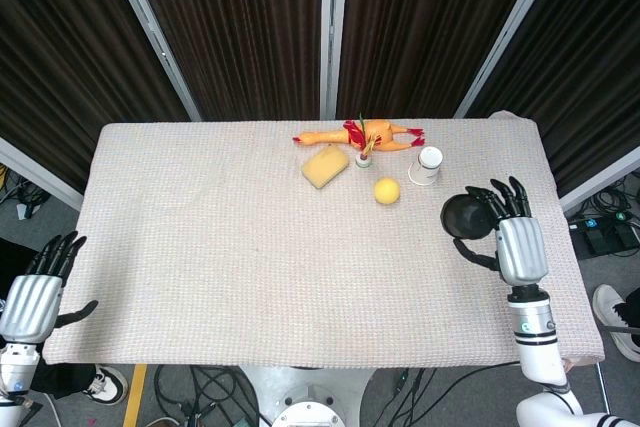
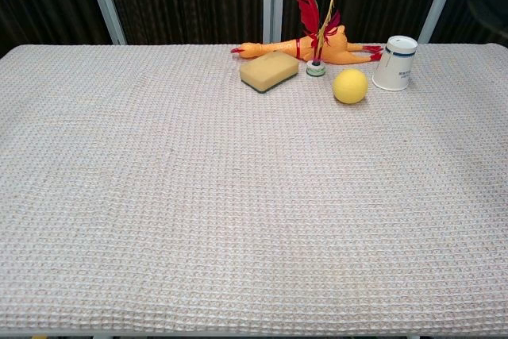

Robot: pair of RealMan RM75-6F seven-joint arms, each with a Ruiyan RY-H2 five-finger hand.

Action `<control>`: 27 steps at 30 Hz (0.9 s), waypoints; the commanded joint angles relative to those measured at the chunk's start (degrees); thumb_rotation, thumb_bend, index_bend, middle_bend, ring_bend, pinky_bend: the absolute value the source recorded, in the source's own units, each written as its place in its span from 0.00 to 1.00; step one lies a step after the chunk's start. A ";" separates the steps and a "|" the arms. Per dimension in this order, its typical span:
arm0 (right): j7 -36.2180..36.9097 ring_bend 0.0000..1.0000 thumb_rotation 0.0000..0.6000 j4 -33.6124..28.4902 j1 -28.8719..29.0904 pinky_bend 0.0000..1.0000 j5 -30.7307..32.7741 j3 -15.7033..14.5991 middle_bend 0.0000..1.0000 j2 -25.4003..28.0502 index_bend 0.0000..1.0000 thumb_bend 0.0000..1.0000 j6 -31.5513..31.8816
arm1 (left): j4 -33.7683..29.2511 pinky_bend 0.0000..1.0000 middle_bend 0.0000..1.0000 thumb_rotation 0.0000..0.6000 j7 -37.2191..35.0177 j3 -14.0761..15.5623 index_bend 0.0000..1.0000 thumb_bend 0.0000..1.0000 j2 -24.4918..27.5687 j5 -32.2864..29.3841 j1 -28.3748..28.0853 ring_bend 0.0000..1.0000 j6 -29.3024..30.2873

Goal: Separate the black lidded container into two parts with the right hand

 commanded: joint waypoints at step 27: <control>-2.11 0.13 1.00 1.93 2.36 0.06 -2.10 -1.22 0.44 -2.83 0.28 0.16 -1.98 | 0.71 0.19 0.03 1.00 -0.78 0.02 0.05 0.13 -0.07 0.18 -0.08 0.00 0.14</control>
